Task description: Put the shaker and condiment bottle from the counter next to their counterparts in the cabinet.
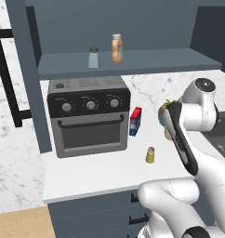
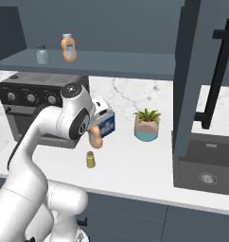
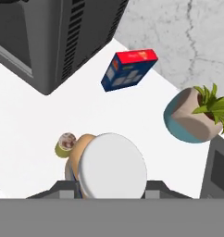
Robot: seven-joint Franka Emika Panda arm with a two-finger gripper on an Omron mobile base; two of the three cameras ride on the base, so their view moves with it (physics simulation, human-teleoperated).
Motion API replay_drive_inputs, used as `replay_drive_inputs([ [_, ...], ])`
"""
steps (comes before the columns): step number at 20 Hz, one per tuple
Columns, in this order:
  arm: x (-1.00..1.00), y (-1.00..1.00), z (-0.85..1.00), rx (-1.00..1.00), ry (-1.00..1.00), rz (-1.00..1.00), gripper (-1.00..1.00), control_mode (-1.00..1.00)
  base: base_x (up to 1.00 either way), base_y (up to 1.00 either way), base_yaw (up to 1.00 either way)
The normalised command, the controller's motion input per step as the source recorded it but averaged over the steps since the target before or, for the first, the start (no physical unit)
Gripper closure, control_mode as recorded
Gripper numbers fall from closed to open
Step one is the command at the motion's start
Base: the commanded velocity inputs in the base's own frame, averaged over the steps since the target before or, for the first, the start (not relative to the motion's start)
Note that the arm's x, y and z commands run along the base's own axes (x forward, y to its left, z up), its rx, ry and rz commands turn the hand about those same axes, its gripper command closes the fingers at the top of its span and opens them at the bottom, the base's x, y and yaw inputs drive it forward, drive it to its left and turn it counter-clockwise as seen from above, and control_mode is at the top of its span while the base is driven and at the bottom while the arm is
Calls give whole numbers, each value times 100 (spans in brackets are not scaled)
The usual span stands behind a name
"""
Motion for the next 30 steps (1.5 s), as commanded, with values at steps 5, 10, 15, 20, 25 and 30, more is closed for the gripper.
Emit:
replay_drive_inputs([
  [5,-18,5,57,0,-7,0,100,-100,0,0,0],
  [10,-32,4,50,0,-7,0,100,-100,0,0,0],
  [15,-35,6,44,0,-10,0,100,-100,0,0,0],
  [20,-23,15,53,0,-9,0,100,-100,0,0,0],
  [25,-11,20,59,0,-2,0,100,-100,0,0,0],
  [30,0,8,61,2,1,0,100,-100,0,0,0],
])
